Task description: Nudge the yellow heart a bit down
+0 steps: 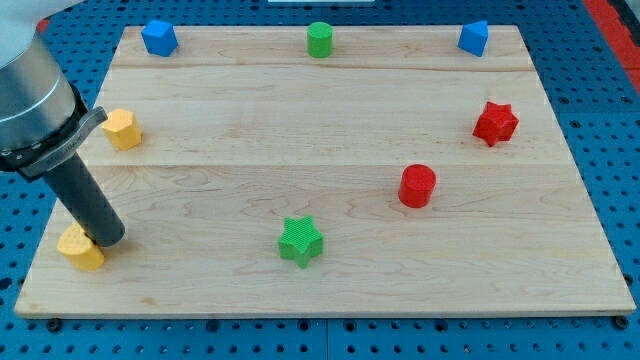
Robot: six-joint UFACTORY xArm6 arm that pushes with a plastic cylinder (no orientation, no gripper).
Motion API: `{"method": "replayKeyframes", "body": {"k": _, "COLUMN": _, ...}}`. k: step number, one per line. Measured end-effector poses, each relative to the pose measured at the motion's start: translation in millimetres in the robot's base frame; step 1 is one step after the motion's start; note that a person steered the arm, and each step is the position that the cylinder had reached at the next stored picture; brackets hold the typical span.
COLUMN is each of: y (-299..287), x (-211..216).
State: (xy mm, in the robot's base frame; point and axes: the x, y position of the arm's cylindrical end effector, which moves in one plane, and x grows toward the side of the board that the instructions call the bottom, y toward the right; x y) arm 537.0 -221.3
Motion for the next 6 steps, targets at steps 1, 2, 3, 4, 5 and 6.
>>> {"method": "replayKeyframes", "body": {"k": 1, "y": 0, "x": -21}}
{"method": "replayKeyframes", "body": {"k": 2, "y": -18, "x": -24}}
{"method": "replayKeyframes", "body": {"k": 3, "y": -35, "x": -24}}
{"method": "replayKeyframes", "body": {"k": 4, "y": -36, "x": -20}}
{"method": "replayKeyframes", "body": {"k": 5, "y": -36, "x": -10}}
{"method": "replayKeyframes", "body": {"k": 6, "y": -36, "x": -2}}
